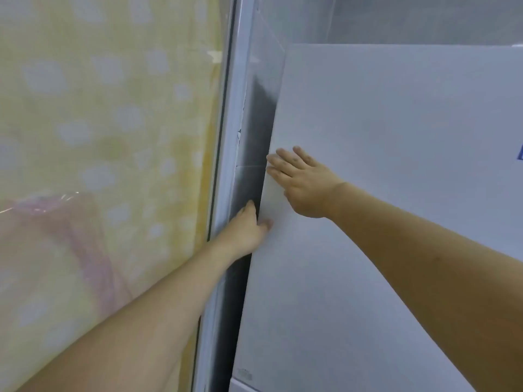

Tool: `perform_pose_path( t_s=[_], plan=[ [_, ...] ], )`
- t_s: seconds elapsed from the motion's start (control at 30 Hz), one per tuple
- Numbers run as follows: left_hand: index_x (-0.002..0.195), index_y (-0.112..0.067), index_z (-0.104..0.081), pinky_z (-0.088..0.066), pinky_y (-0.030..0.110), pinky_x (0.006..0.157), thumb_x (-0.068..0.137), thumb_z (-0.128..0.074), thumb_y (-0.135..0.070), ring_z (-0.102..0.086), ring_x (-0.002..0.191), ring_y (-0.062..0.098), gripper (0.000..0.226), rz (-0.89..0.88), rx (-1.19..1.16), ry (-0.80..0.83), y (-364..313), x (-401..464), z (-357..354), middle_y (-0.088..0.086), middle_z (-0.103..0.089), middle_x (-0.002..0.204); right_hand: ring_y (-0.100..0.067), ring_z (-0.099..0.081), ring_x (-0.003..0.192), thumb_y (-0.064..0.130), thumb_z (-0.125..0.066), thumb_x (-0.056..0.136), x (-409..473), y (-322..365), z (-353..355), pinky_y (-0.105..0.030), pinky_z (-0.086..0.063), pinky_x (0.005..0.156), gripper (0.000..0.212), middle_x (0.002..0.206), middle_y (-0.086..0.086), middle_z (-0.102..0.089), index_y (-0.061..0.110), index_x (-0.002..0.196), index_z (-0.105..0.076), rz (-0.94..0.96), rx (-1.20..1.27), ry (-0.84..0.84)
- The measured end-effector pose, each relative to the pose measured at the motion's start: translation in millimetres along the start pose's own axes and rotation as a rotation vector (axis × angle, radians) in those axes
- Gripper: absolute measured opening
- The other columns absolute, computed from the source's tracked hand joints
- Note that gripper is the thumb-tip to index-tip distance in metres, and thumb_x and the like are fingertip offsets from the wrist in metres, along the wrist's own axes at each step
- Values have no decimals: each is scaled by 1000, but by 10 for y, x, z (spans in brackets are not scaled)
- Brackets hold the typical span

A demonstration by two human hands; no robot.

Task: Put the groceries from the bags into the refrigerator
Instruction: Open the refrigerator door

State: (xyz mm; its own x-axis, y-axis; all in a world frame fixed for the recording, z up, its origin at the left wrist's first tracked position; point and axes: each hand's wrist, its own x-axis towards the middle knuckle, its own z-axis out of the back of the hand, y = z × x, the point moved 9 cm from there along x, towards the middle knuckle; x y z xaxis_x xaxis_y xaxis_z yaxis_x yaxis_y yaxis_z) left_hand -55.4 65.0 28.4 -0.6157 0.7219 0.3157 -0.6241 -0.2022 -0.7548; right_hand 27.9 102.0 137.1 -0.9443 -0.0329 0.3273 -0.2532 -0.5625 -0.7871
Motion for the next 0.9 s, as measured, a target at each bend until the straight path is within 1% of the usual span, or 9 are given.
perform_pose_path(
  t_s=[0.03, 0.13, 0.17, 0.33, 0.43, 0.5, 0.67, 0.77, 0.9],
  plan=[
    [159, -17, -5, -32, 40, 118, 102, -46, -44, -29, 147, 23, 76, -15, -23, -4, -11, 29, -4, 2, -20, 164, -25, 16, 150, 22, -23, 103, 62, -3, 5, -42, 17, 118, 59, 164, -6, 12, 12, 156, 0, -8, -30, -13],
    [158, -26, -13, -42, 42, 111, 101, -46, -45, -43, 138, 22, 68, -64, -62, -1, -66, 62, -41, 2, -35, 158, -25, 13, 150, 24, -22, 103, 207, -18, -20, -44, 13, 121, 58, 164, -6, 7, 12, 157, -4, -11, -35, -64],
    [158, -25, -13, -42, 42, 111, 101, -45, -44, -43, 138, 22, 68, -66, -76, -3, -73, 73, -67, 2, -35, 157, -25, 13, 150, 24, -22, 103, 253, -6, -26, -45, 12, 121, 57, 164, -7, 6, 12, 157, -7, -3, -40, -76],
    [158, -13, 0, -35, 32, 114, 104, -42, -37, -32, 145, 22, 73, -105, 32, -22, -158, 21, -97, 4, -17, 164, -29, 6, 151, 24, -24, 103, 410, -24, -54, -47, 12, 121, 50, 163, -9, -14, 15, 152, -31, 25, -72, -113],
    [158, -12, 3, -32, 27, 110, 105, -41, -35, -31, 145, 21, 73, -104, 20, 1, -149, 24, -106, 4, -14, 165, -33, -20, 148, 23, -28, 98, 427, -14, -23, -50, -5, 122, 49, 149, -13, -44, 12, 136, -56, 61, -98, -228],
    [158, -11, 6, -29, 23, 107, 105, -40, -34, -29, 146, 20, 74, -95, -5, 2, -150, 8, -114, 4, -11, 166, -35, -35, 142, 26, -29, 94, 418, -26, -13, -52, -17, 120, 50, 136, -13, -57, 11, 124, -67, 82, -113, -304],
    [157, -15, 11, -22, 18, 101, 105, -42, -30, -21, 149, 17, 76, -48, -109, 13, -131, -2, -176, 0, -2, 166, -34, -42, 137, 30, -28, 94, 364, -75, 44, -53, -24, 118, 49, 127, -12, -60, 11, 119, -67, 118, -83, -368],
    [157, -21, 13, -26, 18, 98, 103, -45, -28, -24, 147, 16, 80, -20, -161, 37, -103, -7, -207, -3, -3, 165, -32, -45, 135, 30, -29, 95, 336, -106, 72, -52, -26, 117, 47, 123, -11, -60, 12, 117, -67, 141, -96, -416],
    [157, -28, 13, -37, 24, 96, 98, -50, -20, -31, 140, 17, 87, 31, -214, 70, -83, -10, -240, -4, -7, 163, -32, -47, 133, 29, -29, 95, 335, -105, 97, -52, -27, 117, 47, 122, -10, -61, 12, 116, -68, 156, -98, -440]
  ],
)
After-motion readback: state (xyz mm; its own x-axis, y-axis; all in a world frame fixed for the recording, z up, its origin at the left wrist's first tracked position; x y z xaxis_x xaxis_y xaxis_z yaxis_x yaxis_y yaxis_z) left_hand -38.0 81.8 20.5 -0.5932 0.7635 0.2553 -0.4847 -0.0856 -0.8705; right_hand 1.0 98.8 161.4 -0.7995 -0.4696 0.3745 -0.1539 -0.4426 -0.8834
